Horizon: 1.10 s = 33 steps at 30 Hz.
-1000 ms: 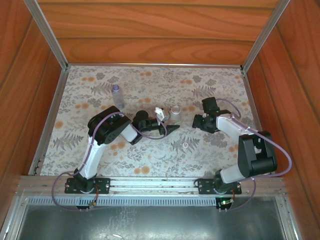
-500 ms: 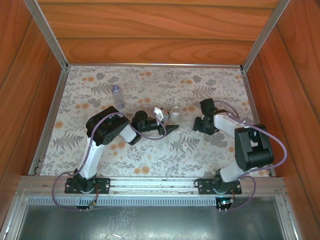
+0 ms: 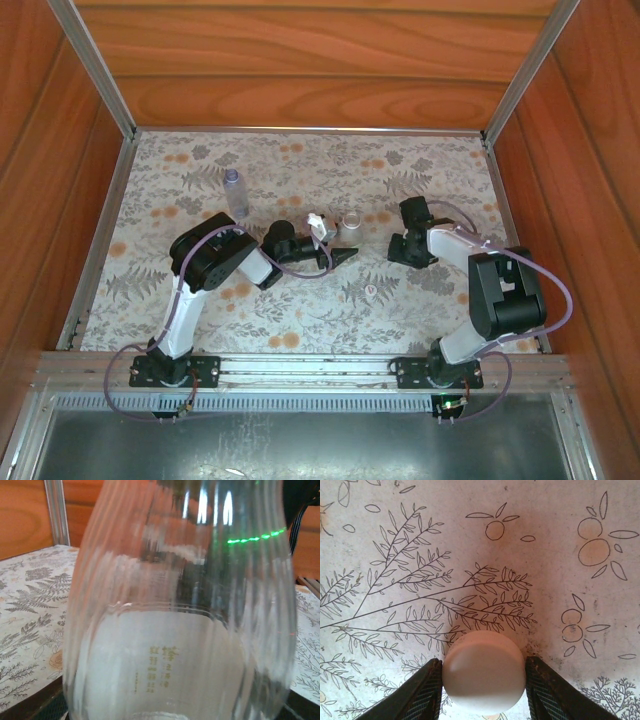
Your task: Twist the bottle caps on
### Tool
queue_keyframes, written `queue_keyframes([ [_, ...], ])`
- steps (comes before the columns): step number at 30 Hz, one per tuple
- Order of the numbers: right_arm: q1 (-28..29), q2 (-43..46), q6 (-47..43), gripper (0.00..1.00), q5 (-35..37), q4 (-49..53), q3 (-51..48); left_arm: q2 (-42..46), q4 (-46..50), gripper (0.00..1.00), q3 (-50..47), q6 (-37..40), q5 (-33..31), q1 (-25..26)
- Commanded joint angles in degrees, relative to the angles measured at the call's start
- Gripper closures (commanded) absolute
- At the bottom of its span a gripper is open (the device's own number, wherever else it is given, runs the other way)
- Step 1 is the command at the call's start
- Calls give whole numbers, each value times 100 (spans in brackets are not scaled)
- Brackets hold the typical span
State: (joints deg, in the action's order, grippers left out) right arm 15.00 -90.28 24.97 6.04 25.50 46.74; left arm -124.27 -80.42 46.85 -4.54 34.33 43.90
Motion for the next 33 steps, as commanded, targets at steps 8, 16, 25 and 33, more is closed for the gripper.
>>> queue_keyframes([
  [8, 46, 208, -262, 54, 57, 521, 248, 122, -70, 33, -104, -22, 15, 7],
  [16, 66, 317, -348, 57, -104, 859, 491, 83, -73, 33, -91, -12, 19, 5],
  [25, 208, 629, -652, 56, -301, 1834, 975, 8, -70, 33, -103, 49, -57, 5],
  [33, 415, 959, -898, 56, -279, 2853, 1770, -54, -69, 33, -123, 49, -171, 5],
])
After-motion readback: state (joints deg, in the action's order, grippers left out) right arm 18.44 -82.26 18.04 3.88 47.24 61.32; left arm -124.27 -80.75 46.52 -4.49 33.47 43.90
